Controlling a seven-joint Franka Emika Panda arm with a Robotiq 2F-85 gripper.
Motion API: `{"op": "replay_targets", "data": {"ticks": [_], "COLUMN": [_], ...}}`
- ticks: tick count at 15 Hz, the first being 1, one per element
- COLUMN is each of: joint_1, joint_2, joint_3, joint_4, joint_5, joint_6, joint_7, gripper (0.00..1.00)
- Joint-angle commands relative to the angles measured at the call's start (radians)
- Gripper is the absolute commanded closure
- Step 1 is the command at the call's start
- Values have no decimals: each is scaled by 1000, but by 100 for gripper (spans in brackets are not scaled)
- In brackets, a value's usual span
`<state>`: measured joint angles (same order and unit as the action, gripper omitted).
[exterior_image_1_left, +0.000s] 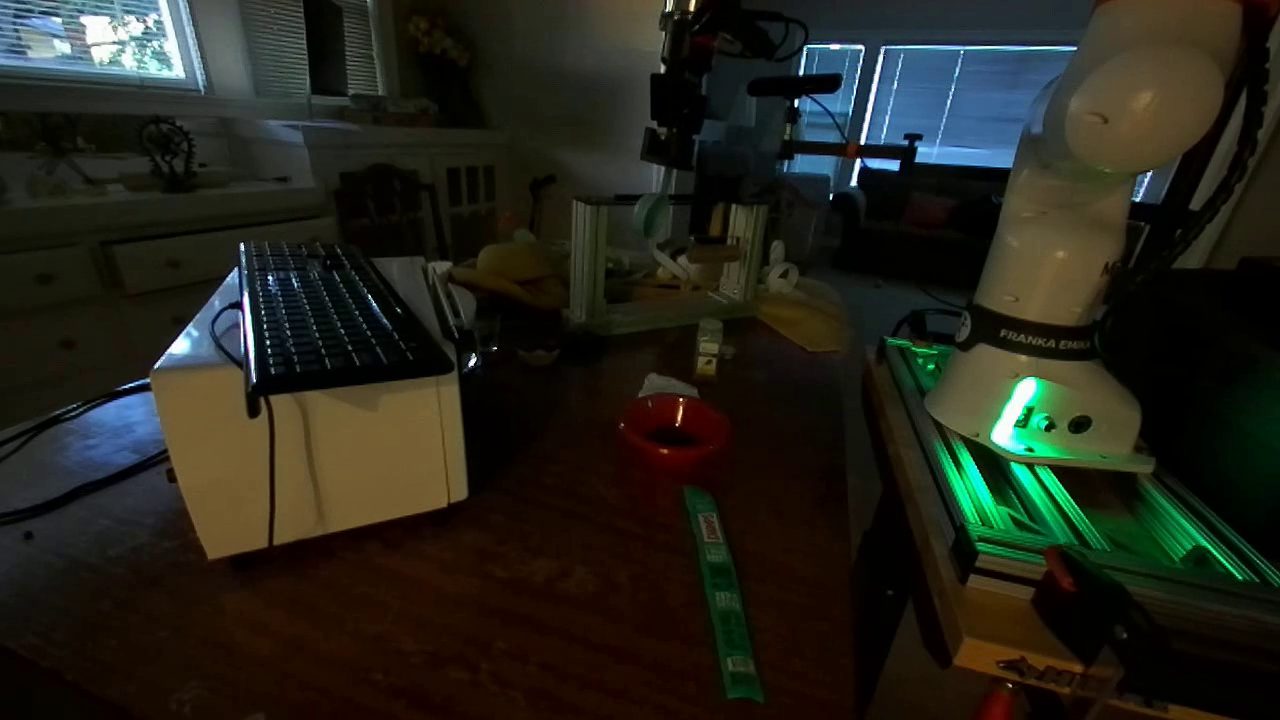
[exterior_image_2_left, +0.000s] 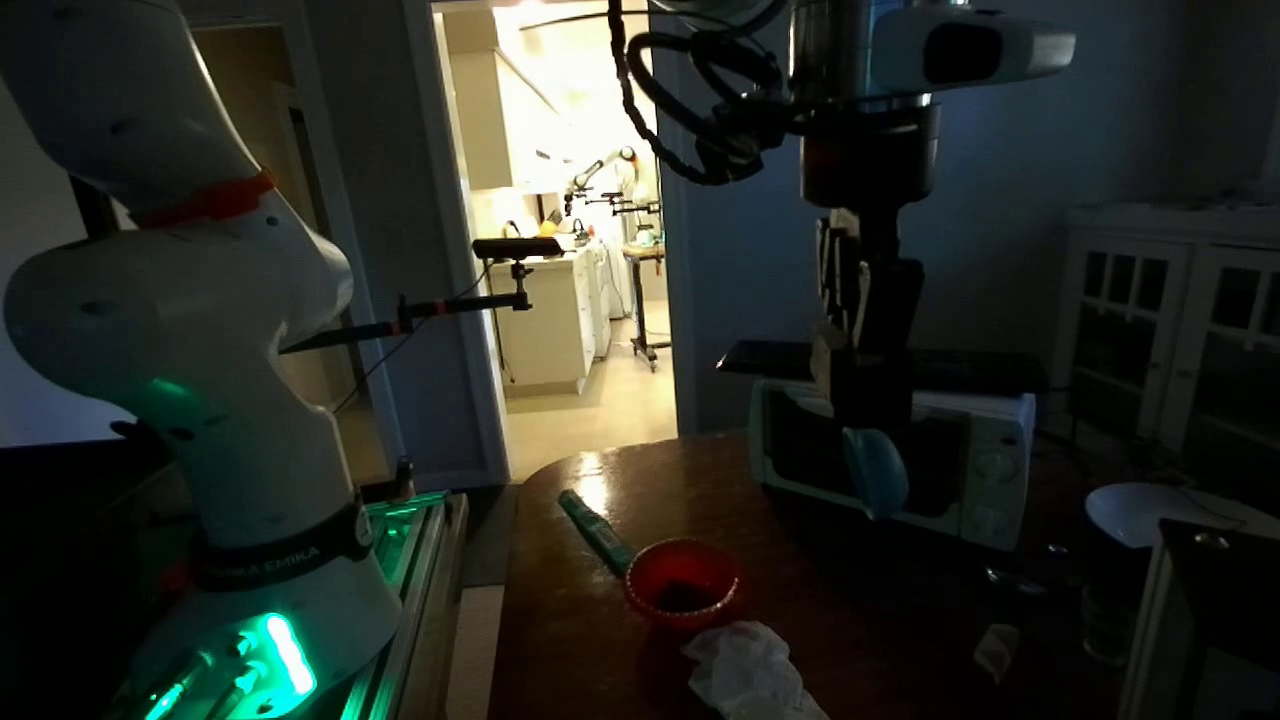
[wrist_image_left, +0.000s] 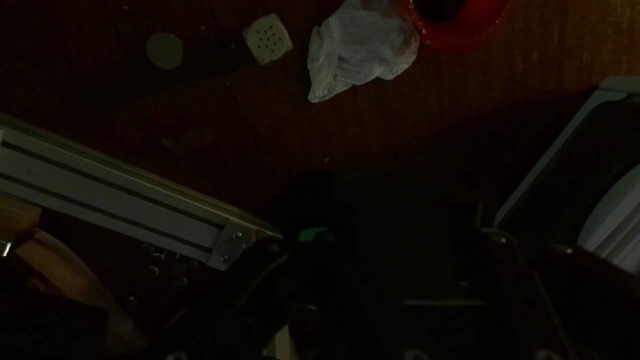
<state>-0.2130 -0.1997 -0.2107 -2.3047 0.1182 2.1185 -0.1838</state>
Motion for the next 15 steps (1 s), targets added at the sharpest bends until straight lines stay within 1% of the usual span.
{"op": "replay_targets", "data": {"ticks": [1, 3, 8, 10, 15], "joint_1": [42, 79, 168, 195, 237], "joint_2": [-60, -96, -181, -204, -207], "joint_3": [29, 56, 125, 147, 182], "joint_4": [-76, -122, -255, -315, -448], "joint_5": [-9, 16, 17, 11, -5], "joint_6": [40, 47, 65, 100, 294], "joint_7": [-7, -24, -30, -22, -1], "gripper": [78, 78, 78, 78, 78]}}
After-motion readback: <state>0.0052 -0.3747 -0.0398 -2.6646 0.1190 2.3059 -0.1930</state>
